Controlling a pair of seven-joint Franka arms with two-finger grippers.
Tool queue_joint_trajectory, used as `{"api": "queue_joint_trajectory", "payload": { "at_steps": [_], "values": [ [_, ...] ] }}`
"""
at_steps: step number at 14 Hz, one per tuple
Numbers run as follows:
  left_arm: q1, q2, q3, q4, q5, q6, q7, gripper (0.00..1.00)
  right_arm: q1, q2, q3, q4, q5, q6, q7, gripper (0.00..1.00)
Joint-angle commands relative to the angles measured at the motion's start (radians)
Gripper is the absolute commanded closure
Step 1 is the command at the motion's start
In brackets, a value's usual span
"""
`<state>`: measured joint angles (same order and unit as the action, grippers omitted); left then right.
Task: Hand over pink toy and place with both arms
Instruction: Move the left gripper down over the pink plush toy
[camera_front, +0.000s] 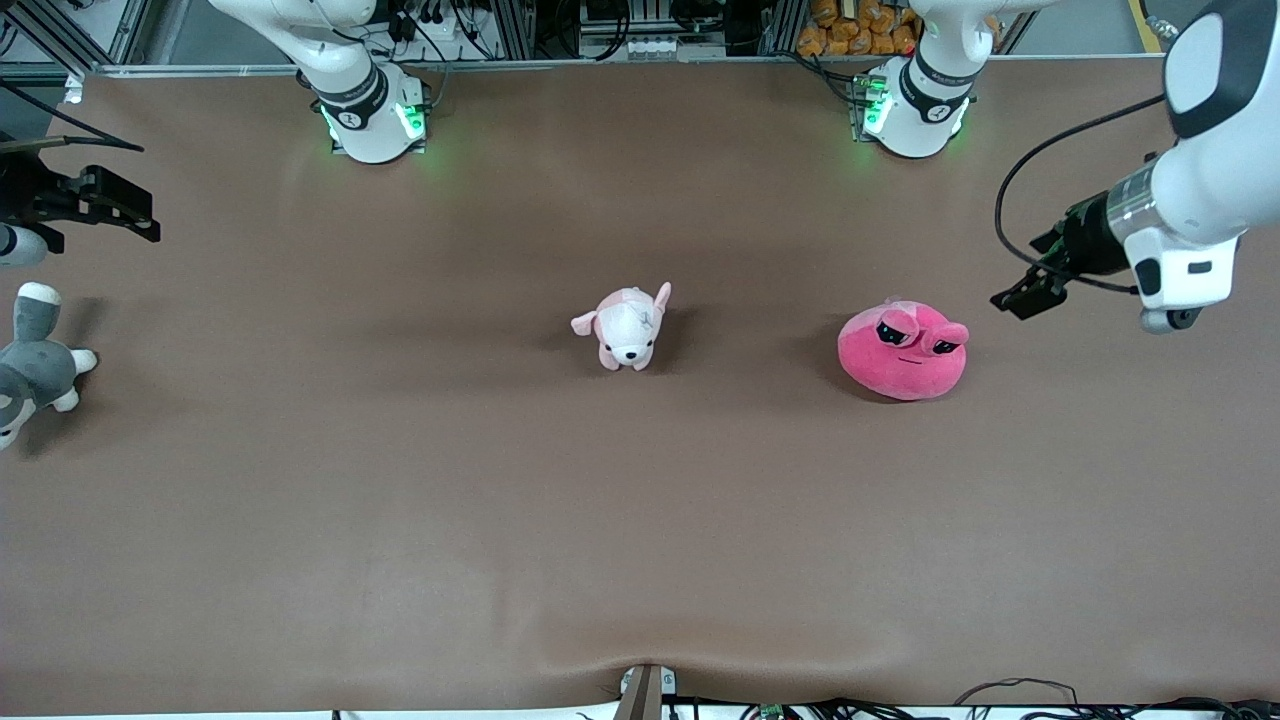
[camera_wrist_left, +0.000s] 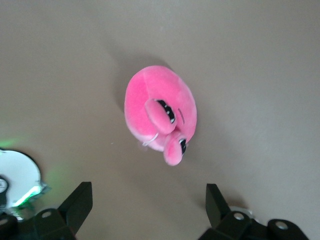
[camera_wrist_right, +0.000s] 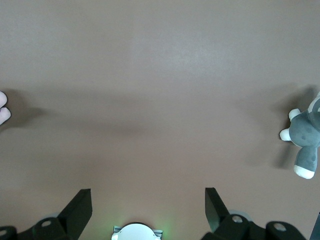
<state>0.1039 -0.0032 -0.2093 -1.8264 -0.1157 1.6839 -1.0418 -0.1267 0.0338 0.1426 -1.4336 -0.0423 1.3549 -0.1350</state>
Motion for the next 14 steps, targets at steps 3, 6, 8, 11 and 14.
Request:
{"api": "queue_joint_trajectory", "payload": {
  "at_steps": [3,6,8,11,14],
  "values": [
    [0.005,-0.018,-0.022,-0.111,-0.018,0.124,-0.138,0.0,-0.007,0.009,0.002,0.019,0.005,-0.013,-0.003,0.0],
    [0.005,-0.018,-0.025,-0.165,-0.028,0.19,-0.262,0.0,-0.007,0.009,0.002,0.019,0.005,-0.011,-0.003,0.0],
    [0.005,-0.017,-0.041,-0.2,-0.032,0.232,-0.317,0.0,-0.005,0.009,0.002,0.019,0.005,-0.011,-0.005,0.0],
    [0.005,-0.014,-0.051,-0.255,-0.032,0.302,-0.391,0.0,-0.005,0.009,0.002,0.021,0.005,-0.011,-0.003,0.0],
    [0.005,0.014,-0.051,-0.267,-0.032,0.318,-0.501,0.0,-0.008,0.011,0.002,0.021,0.005,-0.011,-0.003,0.0]
  ]
}}
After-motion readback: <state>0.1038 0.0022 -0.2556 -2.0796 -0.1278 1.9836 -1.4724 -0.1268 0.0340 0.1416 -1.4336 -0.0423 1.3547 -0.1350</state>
